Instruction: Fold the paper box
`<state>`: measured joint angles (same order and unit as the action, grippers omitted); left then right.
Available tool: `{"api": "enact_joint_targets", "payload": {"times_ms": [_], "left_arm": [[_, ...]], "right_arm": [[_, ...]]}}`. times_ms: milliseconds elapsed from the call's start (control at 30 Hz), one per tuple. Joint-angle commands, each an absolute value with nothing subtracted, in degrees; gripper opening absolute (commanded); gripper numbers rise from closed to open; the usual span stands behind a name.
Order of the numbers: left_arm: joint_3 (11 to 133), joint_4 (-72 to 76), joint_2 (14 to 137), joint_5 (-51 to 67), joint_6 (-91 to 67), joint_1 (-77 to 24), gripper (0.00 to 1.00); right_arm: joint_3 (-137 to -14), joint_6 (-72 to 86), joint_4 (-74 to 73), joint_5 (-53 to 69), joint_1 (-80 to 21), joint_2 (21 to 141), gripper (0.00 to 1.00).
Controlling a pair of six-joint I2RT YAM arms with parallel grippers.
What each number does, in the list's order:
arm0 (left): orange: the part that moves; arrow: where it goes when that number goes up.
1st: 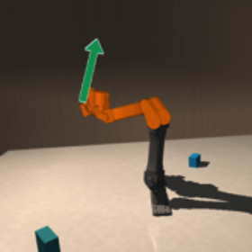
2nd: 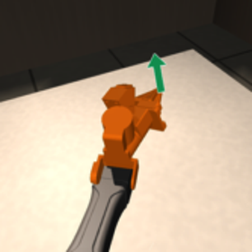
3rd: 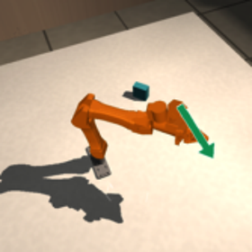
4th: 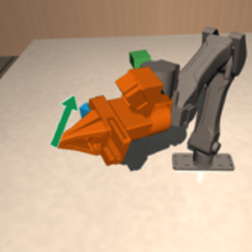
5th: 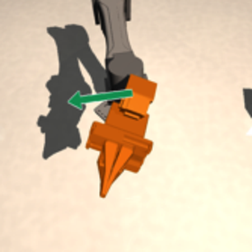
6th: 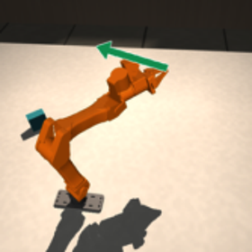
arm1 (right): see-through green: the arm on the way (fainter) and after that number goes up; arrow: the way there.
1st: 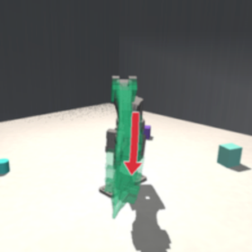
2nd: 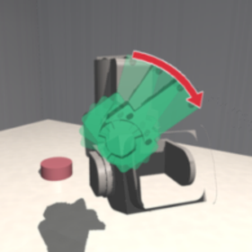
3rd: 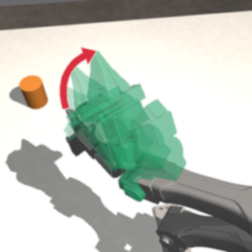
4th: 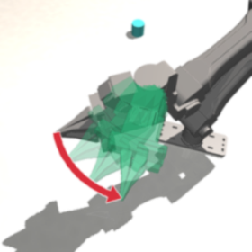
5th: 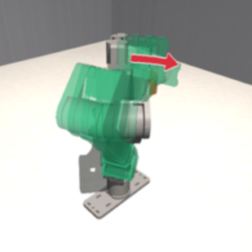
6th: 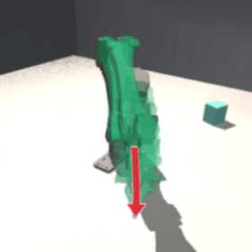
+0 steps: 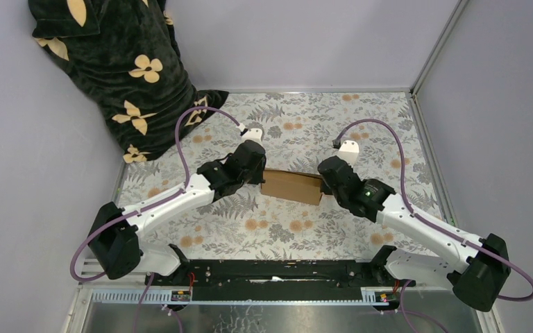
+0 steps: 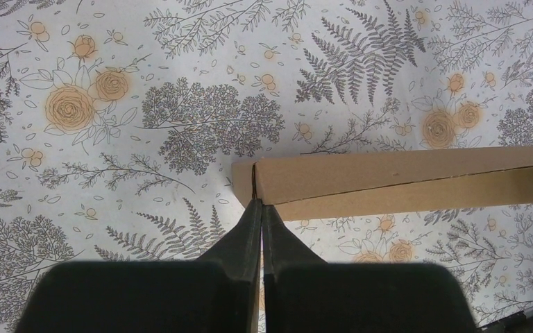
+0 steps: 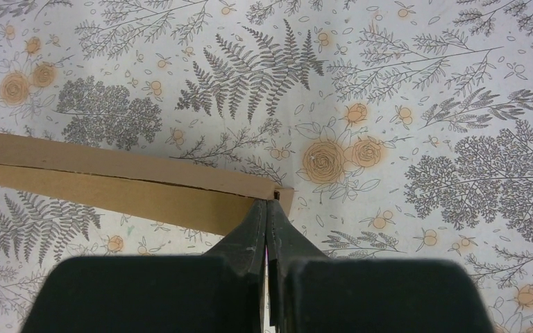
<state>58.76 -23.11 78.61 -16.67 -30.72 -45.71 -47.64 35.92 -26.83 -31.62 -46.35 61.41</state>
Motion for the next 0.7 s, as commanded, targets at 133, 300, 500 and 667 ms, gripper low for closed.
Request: {"api": "enact_joint_targets", "payload": {"times_ms": [133, 300, 500, 667], "left_arm": [[57.32, -24.41, 77.43, -16.10, -29.18, -45.02, 0.03], [56.96, -24.52, 76.42, -15.84, -29.22, -44.77, 0.03], [55.90, -24.22, 75.47, -15.21, -29.44, -44.78, 0.03], [55.28, -24.32, 74.81, -15.38, -29.37, -44.68, 0.03]], "right_arm": [[-46.86, 36.69, -43.29, -34.91, -47.25, 64.48, 0.00], [-47.01, 36.70, -43.47, -34.93, -47.45, 65.01, 0.00], [-46.61, 37.52, -43.00, -35.31, -47.92, 65.72, 0.00], [-45.65, 39.41, -42.89, -36.14, -48.80, 67.48, 0.00]]}}
